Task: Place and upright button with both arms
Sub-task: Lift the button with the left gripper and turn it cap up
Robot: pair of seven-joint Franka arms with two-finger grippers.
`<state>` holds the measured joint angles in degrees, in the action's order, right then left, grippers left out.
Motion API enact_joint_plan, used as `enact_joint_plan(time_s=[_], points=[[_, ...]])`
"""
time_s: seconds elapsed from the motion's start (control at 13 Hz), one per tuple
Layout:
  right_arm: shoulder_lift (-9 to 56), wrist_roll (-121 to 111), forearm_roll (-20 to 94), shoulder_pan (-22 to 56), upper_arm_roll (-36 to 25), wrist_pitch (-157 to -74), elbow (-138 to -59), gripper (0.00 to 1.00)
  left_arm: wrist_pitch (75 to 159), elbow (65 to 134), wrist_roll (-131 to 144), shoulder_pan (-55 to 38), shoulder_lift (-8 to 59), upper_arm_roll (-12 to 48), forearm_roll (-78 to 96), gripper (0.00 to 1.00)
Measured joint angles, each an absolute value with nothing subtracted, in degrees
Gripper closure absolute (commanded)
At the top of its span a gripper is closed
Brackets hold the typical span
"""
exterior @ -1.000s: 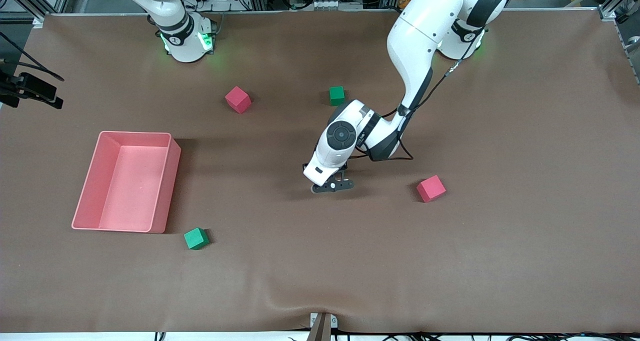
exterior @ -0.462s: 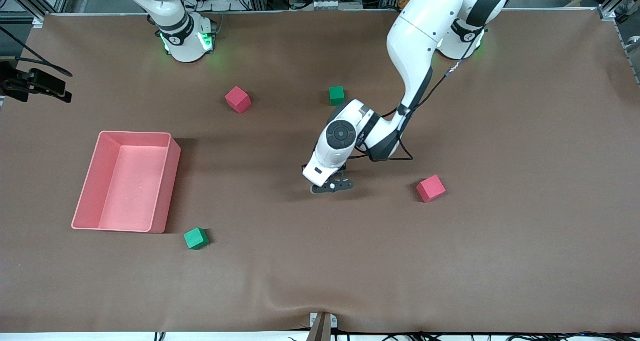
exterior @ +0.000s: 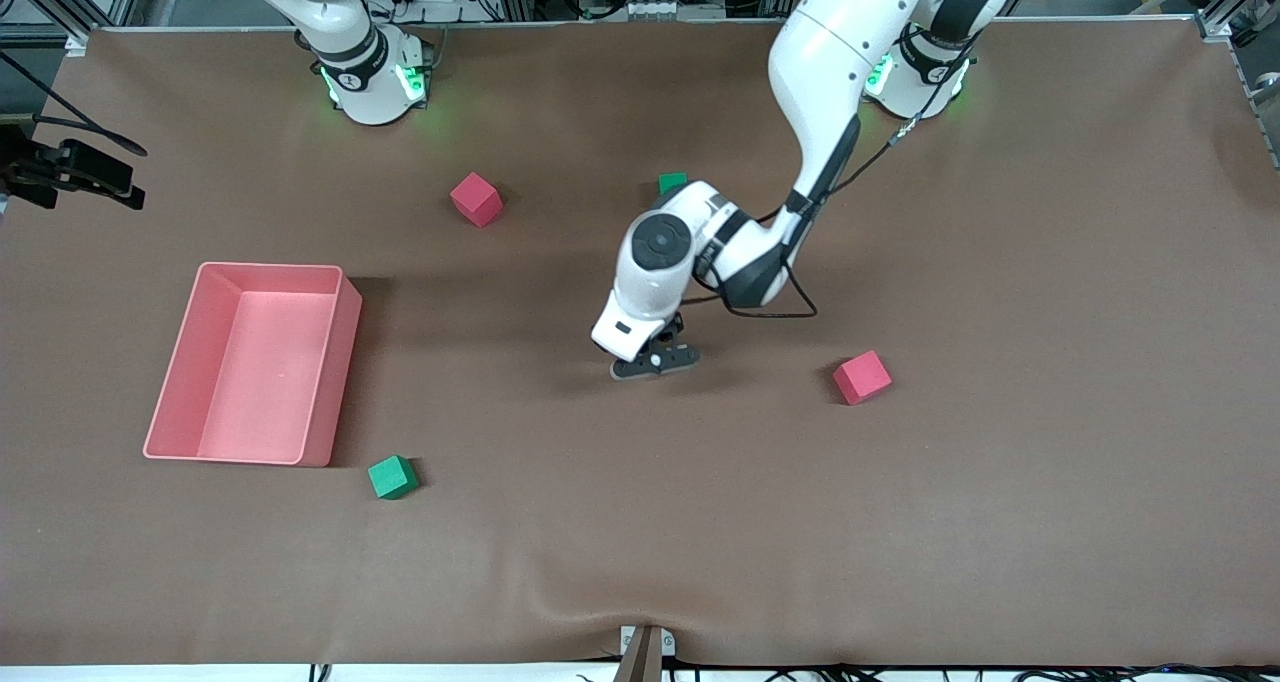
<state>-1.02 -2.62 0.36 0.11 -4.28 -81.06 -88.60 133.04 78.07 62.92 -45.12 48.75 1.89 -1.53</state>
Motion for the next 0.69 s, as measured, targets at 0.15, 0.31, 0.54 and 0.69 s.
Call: enact_joint_plan(time_s=[0.15,0.31,0.54,0.69], points=[[-0.99,-2.75,-0.07,0.11,-4.3,-81.12,-88.58,0.0,131.13,78.17,76.86,-48.89,48.5,1.79,-13.94,0.96],[-0.92,-3.64,-0.51,0.11,-4.3,-81.21,-88.58,0.0,128.47,78.11,83.11,-51.15,47.86,1.33,-18.94,0.91],[-0.92,-3.8,-0.44,0.06,-4.41,-81.36,-88.42,0.0,120.45,78.06,88.83,-52.37,46.4,-0.13,-20.51,0.93],[-0.92,-3.79,-0.35,-0.53,-4.77,-81.36,-88.29,0.0,115.88,78.27,99.7,-57.01,46.41,-4.03,-26.85,0.94]])
